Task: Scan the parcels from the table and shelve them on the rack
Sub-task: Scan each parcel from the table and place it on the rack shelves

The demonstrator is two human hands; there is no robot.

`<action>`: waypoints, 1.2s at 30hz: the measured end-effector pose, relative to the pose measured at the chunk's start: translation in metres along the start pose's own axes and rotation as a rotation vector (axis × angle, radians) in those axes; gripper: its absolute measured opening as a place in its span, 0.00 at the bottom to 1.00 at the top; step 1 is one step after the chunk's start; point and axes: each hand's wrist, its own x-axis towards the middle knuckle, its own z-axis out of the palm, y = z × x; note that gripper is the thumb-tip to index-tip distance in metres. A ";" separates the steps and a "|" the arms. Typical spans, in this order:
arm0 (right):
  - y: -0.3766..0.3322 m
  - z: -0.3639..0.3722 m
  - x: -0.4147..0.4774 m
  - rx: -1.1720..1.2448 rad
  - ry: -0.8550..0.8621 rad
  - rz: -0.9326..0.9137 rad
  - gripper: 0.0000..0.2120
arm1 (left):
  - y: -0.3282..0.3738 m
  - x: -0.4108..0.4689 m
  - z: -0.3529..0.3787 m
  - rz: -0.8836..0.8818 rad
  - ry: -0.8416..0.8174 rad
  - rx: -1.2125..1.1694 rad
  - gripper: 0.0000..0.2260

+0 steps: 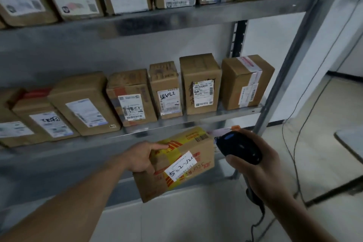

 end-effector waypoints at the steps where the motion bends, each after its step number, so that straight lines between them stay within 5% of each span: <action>1: 0.001 0.013 -0.002 -0.005 0.018 -0.004 0.29 | -0.010 0.004 -0.002 0.030 -0.014 0.025 0.41; 8: -0.001 0.090 -0.033 -0.006 0.180 -0.004 0.28 | -0.062 0.014 -0.007 0.215 -0.026 0.133 0.41; 15: 0.007 0.109 -0.071 -0.035 0.341 0.089 0.33 | -0.097 0.018 0.005 0.190 -0.043 0.121 0.42; 36: 0.047 0.215 -0.110 -0.105 0.345 0.206 0.40 | -0.234 0.006 0.024 0.038 0.024 0.167 0.45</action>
